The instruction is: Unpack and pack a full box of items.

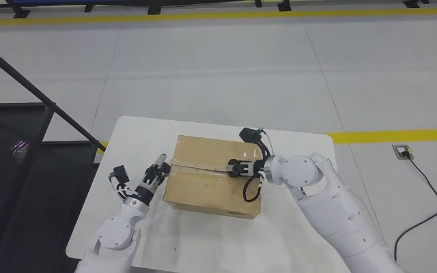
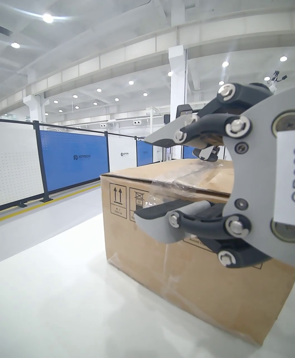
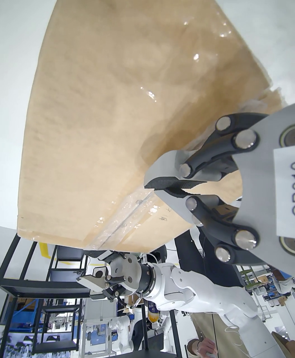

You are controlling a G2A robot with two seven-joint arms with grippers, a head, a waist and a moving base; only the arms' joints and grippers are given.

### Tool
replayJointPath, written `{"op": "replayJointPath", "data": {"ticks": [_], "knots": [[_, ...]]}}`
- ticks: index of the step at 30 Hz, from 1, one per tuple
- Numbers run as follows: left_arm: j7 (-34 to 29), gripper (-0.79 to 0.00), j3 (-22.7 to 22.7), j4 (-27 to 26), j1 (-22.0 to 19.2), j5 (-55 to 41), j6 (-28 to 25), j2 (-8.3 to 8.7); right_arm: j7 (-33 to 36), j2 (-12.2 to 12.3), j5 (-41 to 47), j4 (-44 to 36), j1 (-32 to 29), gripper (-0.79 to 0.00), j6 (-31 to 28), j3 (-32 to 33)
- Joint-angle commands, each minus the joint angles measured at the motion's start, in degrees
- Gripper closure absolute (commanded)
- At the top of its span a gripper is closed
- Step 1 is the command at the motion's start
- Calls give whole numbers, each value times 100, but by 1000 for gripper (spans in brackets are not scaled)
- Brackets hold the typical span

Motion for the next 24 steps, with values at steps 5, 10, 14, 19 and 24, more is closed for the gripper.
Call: {"op": "replayJointPath", "data": {"ticks": [5, 10, 14, 19, 24], "knots": [[-49, -434, 44, 51, -26, -14, -32, -9, -42, -180, 185, 608, 424, 0, -16, -405], [-110, -428, 58, 72, -34, -32, -81, -11, -139, -354, 358, 987, 741, 0, -146, -722], [-135, -425, 64, 83, -27, -52, -107, -14, -184, -528, 475, 1260, 1006, 0, -229, -1031], [-172, -428, 69, 88, -10, -65, -157, -15, -268, -815, 663, 1687, 1357, 0, -314, -1473], [-211, -416, 87, 93, -2, -95, -184, -19, -515, -1148, 893, 2210, 1684, 0, -434, -1841]]}}
